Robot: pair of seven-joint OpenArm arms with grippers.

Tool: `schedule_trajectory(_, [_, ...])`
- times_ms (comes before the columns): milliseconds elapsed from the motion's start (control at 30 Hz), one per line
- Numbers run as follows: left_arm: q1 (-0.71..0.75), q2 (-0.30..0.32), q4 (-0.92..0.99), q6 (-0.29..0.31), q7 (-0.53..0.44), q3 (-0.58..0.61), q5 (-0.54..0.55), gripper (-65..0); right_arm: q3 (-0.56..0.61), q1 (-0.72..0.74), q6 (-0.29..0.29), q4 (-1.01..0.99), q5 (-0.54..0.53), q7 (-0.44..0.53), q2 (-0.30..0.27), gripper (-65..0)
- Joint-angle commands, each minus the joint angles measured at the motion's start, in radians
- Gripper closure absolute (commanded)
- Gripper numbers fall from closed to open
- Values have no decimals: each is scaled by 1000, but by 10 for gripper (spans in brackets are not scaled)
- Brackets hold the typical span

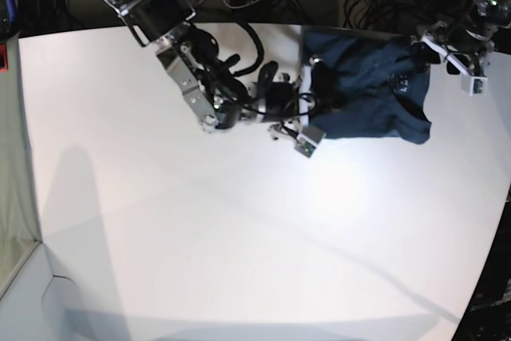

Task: Layout the t-shirt on the table in an organized manner, then fold the t-shirt properly
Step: 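Release the shirt with the right gripper and withdraw it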

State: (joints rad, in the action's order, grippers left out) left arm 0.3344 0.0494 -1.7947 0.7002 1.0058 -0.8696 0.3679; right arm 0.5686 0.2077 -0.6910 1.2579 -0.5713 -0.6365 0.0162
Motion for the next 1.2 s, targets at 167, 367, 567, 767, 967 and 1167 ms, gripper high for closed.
schedule_trajectory(167, [-76, 5, -37, -2, -17, -73, 9, -424, -120, -64, -7, 148, -22, -30, -38, -5])
schedule_trajectory(367, [-180, 5, 60, -2, -11, -66, 0, -424, -177, -158, -7, 239, -22, -33, -109, -5])
schedule_trajectory(567, [-226, 14, 178, -2, -15, -12, -2, -424, -212, -215, -7, 305, -22, -33, -167, -5])
schedule_trajectory(767, [-226, 16, 250, -2, -18, 74, -2, -424, -212, -221, -7, 311, -22, -67, -178, -4])
schedule_trajectory(967, [-228, 17, 319, -2, -20, 86, -2, -424, -212, -215, -7, 311, -22, -75, -178, -4])
schedule_trajectory(1167, [-222, 40, 312, -2, -38, 83, 0, -424, -212, -212, -7, 311, -22, -75, -178, -5])
